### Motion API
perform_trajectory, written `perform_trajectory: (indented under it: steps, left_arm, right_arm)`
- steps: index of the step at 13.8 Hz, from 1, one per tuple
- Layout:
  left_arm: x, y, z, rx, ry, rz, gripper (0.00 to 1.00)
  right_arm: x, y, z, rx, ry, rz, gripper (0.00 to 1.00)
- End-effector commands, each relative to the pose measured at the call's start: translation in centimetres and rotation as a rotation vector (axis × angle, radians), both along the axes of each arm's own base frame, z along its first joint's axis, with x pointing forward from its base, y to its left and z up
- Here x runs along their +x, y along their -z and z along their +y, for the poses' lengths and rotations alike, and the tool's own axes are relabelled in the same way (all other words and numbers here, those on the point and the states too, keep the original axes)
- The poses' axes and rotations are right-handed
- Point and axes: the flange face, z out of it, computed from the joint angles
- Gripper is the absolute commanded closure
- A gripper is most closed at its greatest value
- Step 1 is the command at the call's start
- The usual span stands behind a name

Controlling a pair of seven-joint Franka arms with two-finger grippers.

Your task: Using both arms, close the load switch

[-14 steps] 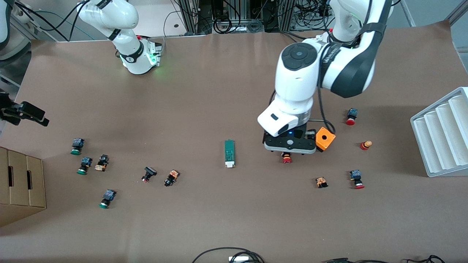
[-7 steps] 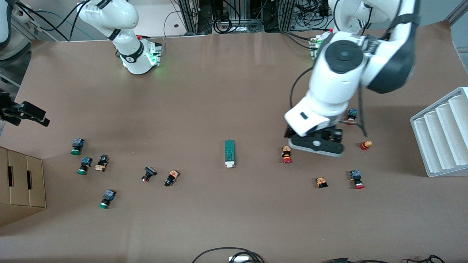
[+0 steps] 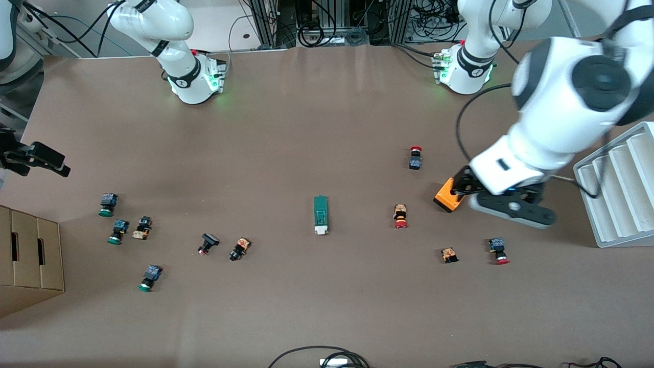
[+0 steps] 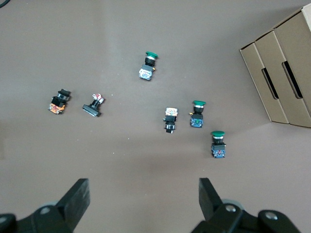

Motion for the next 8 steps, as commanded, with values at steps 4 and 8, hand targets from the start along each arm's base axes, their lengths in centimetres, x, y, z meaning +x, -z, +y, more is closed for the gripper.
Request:
perform_trajectory:
  steps: [4, 8]
  left_arm:
    - [-1.3, -2.1, 9.0, -0.008, 0.011, 0.063, 0.00]
    - [-2.8, -1.4, 11.5, 0.027, 0.006, 0.048, 0.00]
  right_arm:
    - [0.4, -0.5, 0.0, -0.018, -0.016, -0.007, 0.00]
    - [0.4, -0.5, 0.0, -0.018, -0.016, -0.006, 0.00]
